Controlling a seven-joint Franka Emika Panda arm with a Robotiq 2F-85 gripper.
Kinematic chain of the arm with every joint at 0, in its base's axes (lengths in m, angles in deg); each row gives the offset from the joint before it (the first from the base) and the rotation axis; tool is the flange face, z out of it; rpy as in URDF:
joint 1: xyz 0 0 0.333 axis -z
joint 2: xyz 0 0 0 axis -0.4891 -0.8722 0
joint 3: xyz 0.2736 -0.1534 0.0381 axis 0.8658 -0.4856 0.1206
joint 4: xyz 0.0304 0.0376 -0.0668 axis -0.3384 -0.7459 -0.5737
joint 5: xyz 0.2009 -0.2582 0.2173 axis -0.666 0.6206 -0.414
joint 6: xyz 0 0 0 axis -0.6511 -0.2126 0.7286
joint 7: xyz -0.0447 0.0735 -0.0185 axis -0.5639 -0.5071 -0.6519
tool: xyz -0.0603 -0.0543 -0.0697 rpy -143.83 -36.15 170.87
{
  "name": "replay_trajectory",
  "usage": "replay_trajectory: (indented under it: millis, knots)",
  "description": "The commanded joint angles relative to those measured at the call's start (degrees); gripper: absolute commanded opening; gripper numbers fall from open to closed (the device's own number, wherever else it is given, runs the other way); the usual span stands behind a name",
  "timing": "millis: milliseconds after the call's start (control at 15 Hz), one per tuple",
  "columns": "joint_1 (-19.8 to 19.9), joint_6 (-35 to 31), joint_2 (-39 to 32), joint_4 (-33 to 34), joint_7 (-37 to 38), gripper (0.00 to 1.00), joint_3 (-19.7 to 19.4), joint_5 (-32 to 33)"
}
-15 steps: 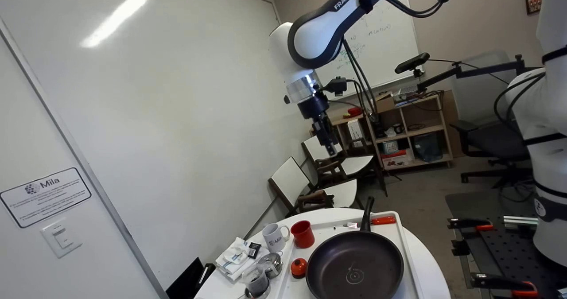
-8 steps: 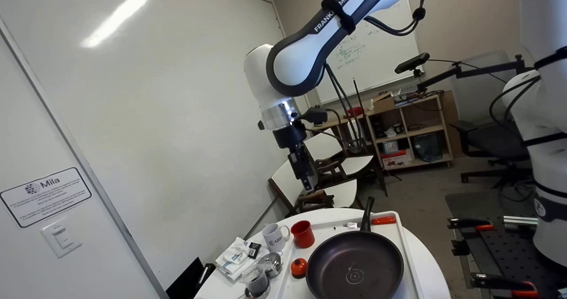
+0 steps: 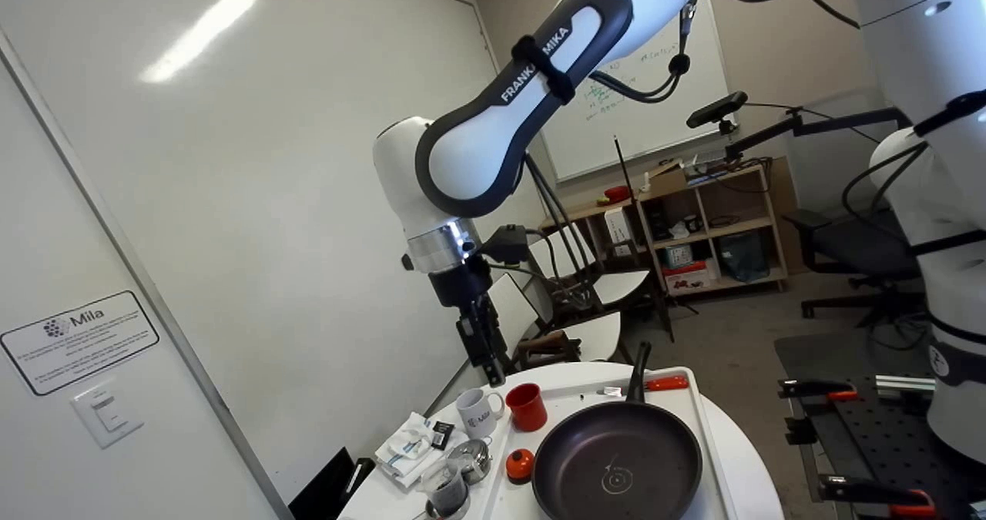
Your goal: Use the napkin on the top to wipe the pan
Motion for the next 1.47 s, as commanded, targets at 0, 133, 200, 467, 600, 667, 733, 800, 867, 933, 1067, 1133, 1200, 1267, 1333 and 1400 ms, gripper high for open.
replay_trajectory:
  millis: [0,133,200,467,600,667,733,800,867,933,1067,1133,1200,1267,1333,1400]
  knots:
    - [0.1,-2.0,-8.6,7.3,0.2,1.0,-0.4,1.9]
    - [0.4,-2.9,-11.7,9.3,-0.4,1.0,-0.6,1.5]
    - [0.4,-3.0,-12.4,9.8,-0.4,1.0,-0.6,1.5]
    - [0.4,-3.0,-11.9,8.4,-0.1,1.0,-0.5,1.1]
    - [0.4,-3.0,-12.0,8.8,-0.1,1.0,-0.5,1.1]
    - [0.4,-3.0,-12.0,9.0,-0.1,1.0,-0.5,1.1]
    - [0.5,-3.0,-12.5,9.2,-0.3,1.0,-0.5,0.9]
    - [0.7,-2.8,-14.4,10.4,-0.6,1.0,-0.6,0.6]
    - [1.0,-2.8,-16.0,11.2,-1.4,1.0,-0.3,-0.3]
    - [1.1,-2.8,-17.9,12.2,-1.6,1.0,-0.3,-0.6]
    - [1.3,-2.6,-20.9,13.4,-2.4,1.0,-0.1,-1.2]
    - [1.4,-2.7,-22.3,14.1,-3.0,1.0,0.1,-1.6]
    - [1.4,-2.6,-23.8,15.1,-3.2,1.0,0.2,-1.7]
    - [1.4,-2.4,-25.1,15.9,-3.5,1.0,0.3,-1.8]
    - [1.4,-2.1,-26.5,17.2,-3.7,1.0,0.4,-1.9]
    - [1.3,-2.1,-27.8,18.3,-3.8,1.0,0.5,-2.0]
